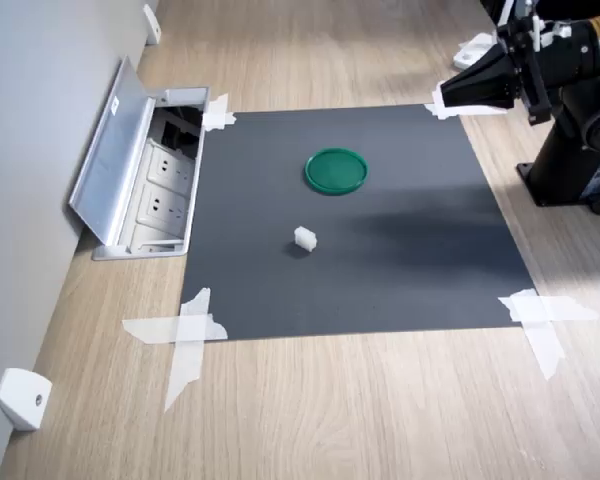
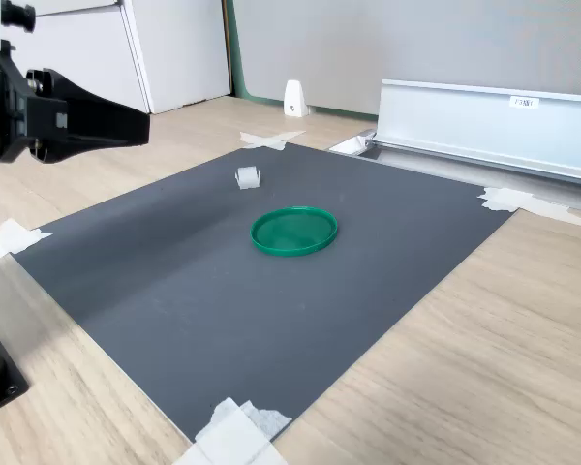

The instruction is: Grasp a white terminal and put it on the green lid.

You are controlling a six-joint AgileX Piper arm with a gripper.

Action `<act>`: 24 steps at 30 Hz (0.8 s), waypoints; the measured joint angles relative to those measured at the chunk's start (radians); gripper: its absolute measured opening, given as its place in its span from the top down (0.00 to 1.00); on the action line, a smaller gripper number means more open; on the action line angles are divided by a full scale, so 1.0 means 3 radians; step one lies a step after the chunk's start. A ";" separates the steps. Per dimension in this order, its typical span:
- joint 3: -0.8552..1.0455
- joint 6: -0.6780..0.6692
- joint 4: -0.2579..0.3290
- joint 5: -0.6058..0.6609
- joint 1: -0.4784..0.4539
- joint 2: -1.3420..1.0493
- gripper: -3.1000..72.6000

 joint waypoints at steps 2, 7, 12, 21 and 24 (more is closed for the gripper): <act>0.0000 0.0003 0.0010 -0.0007 0.0000 0.0000 0.97; 0.0000 0.0003 0.0015 -0.0027 0.0000 0.0000 0.97; 0.0000 0.0003 0.0018 -0.0035 0.0000 0.0000 0.97; 0.0000 0.0003 0.0018 -0.0035 0.0000 0.0000 0.97; 0.0000 0.0003 0.0018 -0.0035 0.0000 0.0000 0.97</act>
